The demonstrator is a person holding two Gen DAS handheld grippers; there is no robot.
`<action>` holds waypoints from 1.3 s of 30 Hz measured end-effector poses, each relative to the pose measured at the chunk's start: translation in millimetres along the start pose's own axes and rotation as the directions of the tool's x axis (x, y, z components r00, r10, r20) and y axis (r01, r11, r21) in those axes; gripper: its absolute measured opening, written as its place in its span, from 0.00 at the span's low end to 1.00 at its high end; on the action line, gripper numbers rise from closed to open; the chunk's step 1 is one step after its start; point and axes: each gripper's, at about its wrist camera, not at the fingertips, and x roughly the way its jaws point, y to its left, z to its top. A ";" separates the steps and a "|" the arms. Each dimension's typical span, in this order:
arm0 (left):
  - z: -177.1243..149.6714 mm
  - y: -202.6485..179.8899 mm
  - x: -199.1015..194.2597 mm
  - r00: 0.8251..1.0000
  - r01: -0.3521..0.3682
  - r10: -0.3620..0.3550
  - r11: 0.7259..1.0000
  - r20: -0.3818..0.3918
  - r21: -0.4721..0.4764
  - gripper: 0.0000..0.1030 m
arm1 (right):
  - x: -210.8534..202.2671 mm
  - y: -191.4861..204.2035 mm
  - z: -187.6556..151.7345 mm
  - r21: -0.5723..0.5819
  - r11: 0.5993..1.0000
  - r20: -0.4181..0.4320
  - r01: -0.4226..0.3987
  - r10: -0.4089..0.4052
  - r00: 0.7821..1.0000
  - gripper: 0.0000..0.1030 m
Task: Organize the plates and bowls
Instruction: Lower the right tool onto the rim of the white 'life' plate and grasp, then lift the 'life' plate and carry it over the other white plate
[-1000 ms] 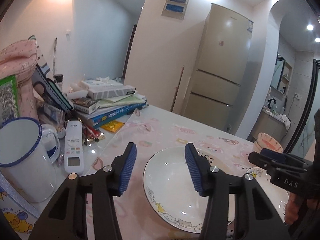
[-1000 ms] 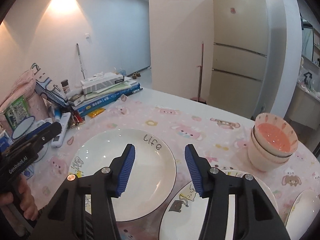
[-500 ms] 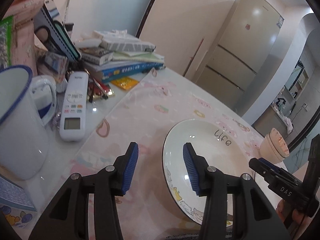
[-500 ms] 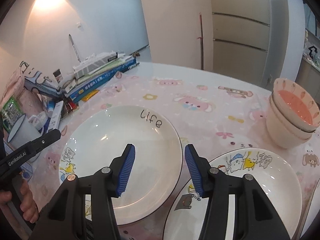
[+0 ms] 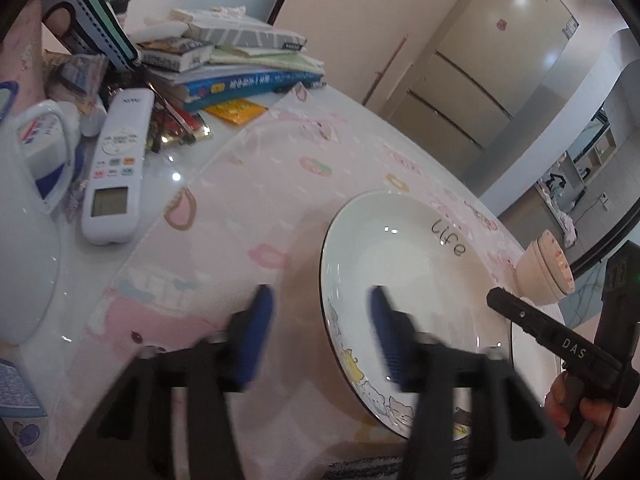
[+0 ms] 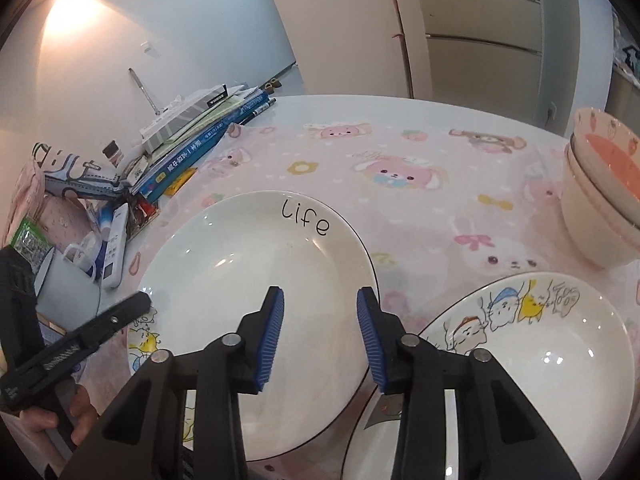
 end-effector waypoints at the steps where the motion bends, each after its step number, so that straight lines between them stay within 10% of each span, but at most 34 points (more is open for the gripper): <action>1: -0.3 0.9 2.9 1.000 -0.001 0.001 1.000 -0.017 -0.004 0.31 | -0.4 -0.1 -0.7 0.002 1.000 0.008 0.004 -0.004 1.000 0.37; 10: -3.5 -5.1 7.4 0.999 -0.017 0.019 0.999 -0.041 0.028 0.19 | -9.2 -3.1 3.9 -0.029 0.989 0.064 0.144 -0.142 0.988 0.34; 16: -3.5 -9.6 10.8 0.998 -0.001 0.004 0.999 -0.058 0.053 0.19 | 18.0 -12.1 4.6 -0.028 0.997 -0.069 0.067 -0.068 0.995 0.26; 29: -5.8 -25.9 14.1 0.996 -0.056 0.064 0.989 -0.056 0.134 0.20 | 29.1 1.6 4.9 -0.204 0.973 -0.080 0.106 -0.124 0.989 0.26; 39: -1.7 -19.7 9.6 0.995 -0.065 0.072 0.992 -0.064 0.105 0.18 | 19.6 -10.1 5.3 -0.024 0.999 -0.113 0.038 -0.040 0.993 0.20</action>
